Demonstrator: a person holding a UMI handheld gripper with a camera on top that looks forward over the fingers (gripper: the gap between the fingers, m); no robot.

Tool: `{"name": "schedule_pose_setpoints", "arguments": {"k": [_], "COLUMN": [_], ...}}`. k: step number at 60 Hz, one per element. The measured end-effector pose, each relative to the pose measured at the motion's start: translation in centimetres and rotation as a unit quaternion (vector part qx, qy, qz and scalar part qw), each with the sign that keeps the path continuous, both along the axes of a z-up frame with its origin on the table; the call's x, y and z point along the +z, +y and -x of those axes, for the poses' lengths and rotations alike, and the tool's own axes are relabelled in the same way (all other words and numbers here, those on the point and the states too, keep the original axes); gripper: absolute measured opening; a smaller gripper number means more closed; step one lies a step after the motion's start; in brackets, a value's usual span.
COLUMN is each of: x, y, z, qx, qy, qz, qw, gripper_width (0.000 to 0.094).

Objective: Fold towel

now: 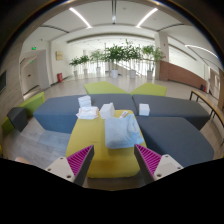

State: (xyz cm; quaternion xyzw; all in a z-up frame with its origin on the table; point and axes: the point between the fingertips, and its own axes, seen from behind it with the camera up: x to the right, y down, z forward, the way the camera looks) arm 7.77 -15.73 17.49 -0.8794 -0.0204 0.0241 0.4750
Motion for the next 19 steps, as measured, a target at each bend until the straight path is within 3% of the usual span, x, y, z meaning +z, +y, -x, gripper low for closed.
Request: {"name": "schedule_pose_setpoints", "arguments": {"k": [7,19], "x": [0.8,1.8], "y": [0.9,2.8], "z": [-2.7,-3.1], "qx": [-0.013,-0.021], "qy": [-0.064,-0.009], "qz": [-0.029,-0.067], "qw": [0.997,0.998], "gripper_width": [0.0845,0.0843]}}
